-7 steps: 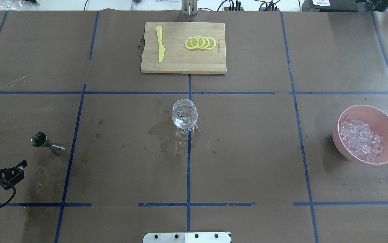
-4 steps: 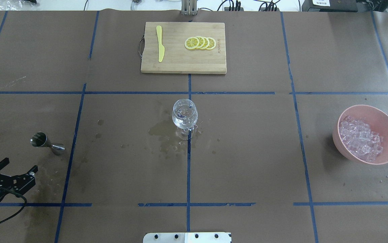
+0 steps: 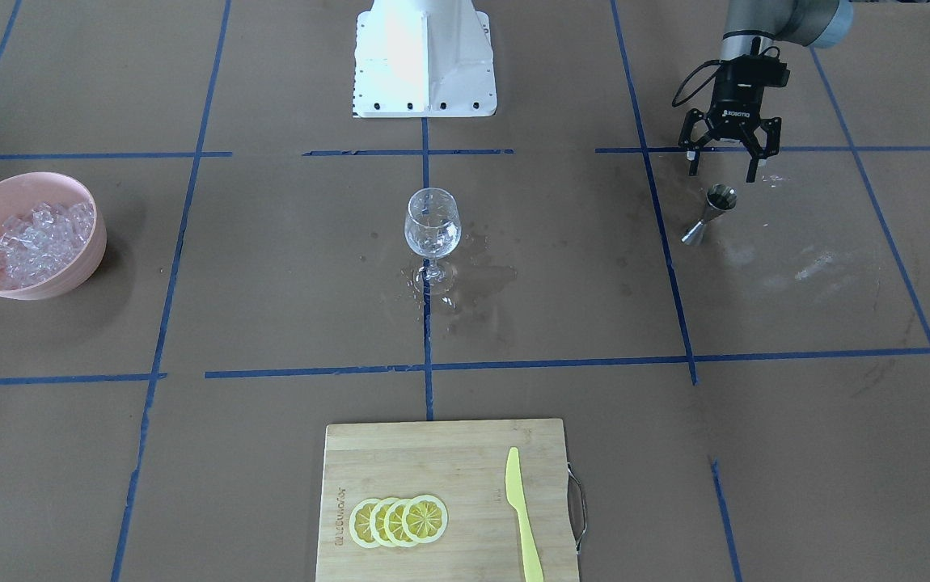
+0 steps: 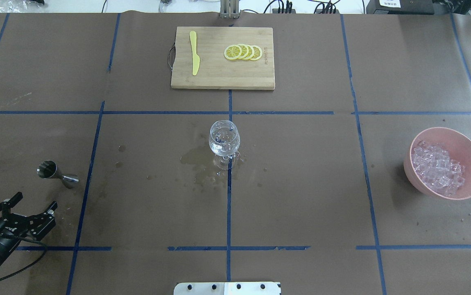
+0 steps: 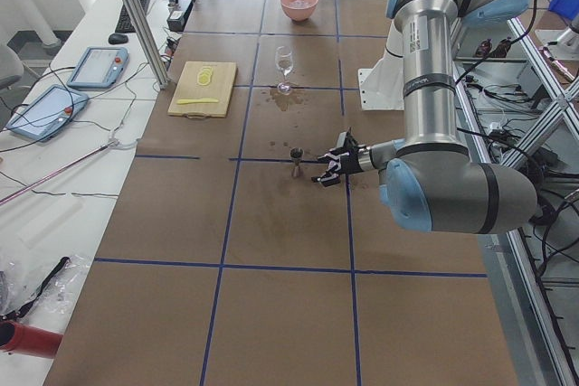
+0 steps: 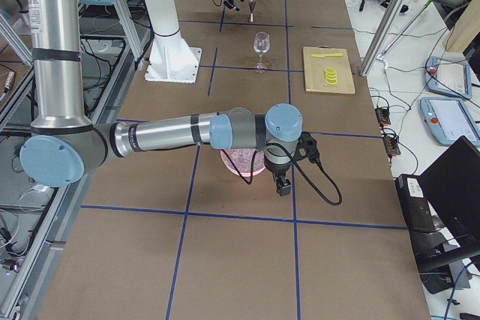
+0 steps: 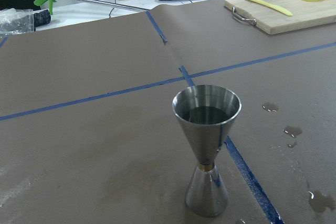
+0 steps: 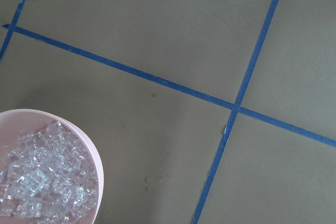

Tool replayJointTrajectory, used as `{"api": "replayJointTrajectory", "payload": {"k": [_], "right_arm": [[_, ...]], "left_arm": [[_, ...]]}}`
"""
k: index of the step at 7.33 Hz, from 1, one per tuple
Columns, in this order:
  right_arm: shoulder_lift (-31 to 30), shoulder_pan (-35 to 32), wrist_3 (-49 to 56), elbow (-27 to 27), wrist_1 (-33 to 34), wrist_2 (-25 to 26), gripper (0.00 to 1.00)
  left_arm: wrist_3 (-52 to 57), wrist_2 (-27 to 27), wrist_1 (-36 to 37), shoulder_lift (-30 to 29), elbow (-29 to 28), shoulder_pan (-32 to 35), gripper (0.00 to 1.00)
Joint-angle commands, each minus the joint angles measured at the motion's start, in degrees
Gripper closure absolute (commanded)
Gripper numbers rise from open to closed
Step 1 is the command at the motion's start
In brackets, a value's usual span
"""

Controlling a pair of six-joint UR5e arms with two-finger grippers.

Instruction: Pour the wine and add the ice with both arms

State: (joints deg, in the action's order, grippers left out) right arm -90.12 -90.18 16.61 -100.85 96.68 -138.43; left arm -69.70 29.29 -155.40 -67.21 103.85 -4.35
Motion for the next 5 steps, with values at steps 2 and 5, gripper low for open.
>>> {"api": "replayJointTrajectory", "payload": {"k": [2,5], "right_arm": [[-0.1,0.0,0.1,0.0,0.0,0.0,0.00],[-0.2,0.0,0.1,0.0,0.0,0.0,0.00]], "left_arm": [[0.1,-4.2,-0.3,-3.7,-1.3,0.0,0.01],[0.1,-6.2,-0.3,-6.8,-2.7,0.0,0.01]]}}
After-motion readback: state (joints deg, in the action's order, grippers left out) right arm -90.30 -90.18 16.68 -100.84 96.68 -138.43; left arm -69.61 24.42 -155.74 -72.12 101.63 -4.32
